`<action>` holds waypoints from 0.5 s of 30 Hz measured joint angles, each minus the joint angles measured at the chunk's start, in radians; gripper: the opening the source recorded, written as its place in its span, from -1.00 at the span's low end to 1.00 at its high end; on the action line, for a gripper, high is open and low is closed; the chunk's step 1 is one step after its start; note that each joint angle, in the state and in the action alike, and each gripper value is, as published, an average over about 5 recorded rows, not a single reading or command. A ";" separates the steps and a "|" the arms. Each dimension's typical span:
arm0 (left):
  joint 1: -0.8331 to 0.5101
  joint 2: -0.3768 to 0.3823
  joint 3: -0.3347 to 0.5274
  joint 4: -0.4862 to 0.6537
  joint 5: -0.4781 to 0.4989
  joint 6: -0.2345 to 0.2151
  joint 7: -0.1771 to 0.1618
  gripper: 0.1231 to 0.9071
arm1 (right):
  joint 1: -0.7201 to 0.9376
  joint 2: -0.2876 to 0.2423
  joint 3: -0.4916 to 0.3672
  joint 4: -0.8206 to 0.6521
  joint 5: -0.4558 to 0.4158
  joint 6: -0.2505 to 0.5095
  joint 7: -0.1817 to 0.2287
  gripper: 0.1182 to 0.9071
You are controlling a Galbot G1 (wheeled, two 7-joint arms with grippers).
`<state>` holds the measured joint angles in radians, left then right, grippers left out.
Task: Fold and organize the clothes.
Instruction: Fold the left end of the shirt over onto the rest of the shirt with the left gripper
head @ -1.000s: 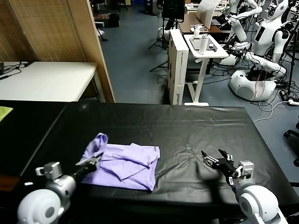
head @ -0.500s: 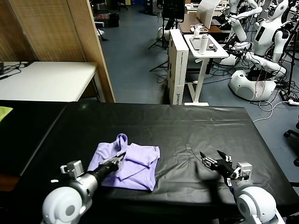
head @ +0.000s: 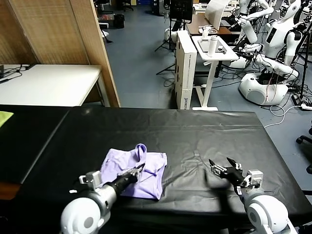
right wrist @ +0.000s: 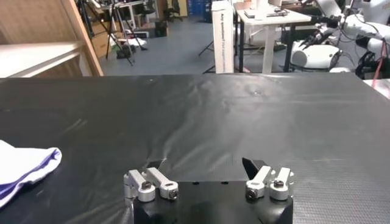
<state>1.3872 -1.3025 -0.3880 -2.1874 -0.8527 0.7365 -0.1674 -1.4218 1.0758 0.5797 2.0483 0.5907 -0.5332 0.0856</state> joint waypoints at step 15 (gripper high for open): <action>-0.019 -0.060 0.035 0.043 0.027 0.000 -0.002 -0.84 | 0.003 0.001 -0.008 -0.007 -0.005 -0.002 0.000 1.00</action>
<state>1.3683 -1.3627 -0.3534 -2.1445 -0.8257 0.7364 -0.1689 -1.4183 1.0763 0.5719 2.0411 0.5861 -0.5348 0.0855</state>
